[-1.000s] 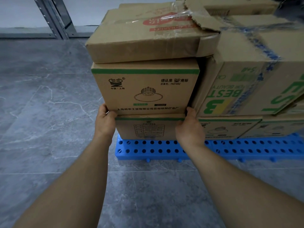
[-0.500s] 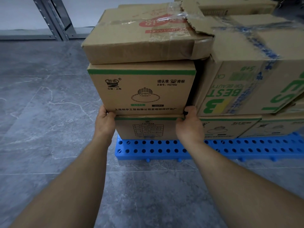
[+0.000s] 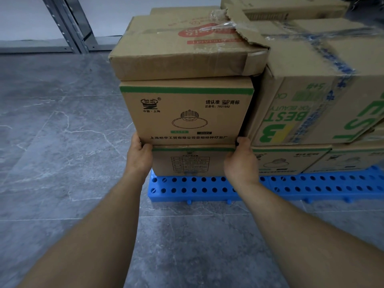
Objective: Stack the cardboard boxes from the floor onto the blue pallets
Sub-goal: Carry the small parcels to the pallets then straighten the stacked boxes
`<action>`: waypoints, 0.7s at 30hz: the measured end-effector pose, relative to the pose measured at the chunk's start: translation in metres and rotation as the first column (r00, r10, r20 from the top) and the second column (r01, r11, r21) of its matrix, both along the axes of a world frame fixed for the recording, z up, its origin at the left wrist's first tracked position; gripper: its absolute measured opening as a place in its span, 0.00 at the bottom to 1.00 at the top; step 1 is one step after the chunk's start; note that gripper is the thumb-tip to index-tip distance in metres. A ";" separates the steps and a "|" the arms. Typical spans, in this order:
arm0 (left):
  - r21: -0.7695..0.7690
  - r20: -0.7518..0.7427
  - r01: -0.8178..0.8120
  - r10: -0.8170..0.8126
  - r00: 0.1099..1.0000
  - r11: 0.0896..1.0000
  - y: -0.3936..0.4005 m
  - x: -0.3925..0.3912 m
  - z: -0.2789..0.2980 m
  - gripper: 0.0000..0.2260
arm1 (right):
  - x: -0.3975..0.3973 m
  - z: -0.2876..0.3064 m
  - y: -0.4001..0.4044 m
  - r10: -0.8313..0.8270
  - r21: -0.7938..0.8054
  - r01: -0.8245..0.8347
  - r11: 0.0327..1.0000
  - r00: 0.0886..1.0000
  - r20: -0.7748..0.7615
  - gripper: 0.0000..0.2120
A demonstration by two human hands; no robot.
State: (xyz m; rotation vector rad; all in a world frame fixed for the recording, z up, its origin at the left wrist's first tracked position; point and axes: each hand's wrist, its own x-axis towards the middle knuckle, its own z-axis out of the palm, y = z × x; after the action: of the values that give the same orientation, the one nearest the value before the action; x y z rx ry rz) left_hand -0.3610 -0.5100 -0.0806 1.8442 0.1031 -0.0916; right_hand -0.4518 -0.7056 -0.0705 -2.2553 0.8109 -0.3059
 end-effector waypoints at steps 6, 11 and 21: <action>-0.041 -0.006 -0.041 0.041 0.999 0.998 -0.002 -0.004 -0.004 0.21 | -0.009 -0.001 -0.006 0.000 -0.057 0.000 0.998 1.000 0.003 0.21; 0.132 -0.044 -0.346 0.354 0.934 0.929 -0.020 -0.031 -0.026 0.18 | -0.023 0.003 -0.015 0.070 -0.196 -0.096 0.976 0.988 -0.135 0.13; 0.172 -0.031 0.023 -0.018 0.999 0.985 -0.085 -0.059 -0.019 0.09 | -0.057 0.017 -0.076 -0.079 -0.314 -0.043 0.949 0.928 -0.365 0.10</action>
State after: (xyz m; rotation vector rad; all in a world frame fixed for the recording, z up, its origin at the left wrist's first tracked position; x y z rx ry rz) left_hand -0.4199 -0.5951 -0.0996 2.0177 0.1154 -0.1275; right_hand -0.5091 -0.7818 -0.0534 -2.6580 1.0392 -0.0068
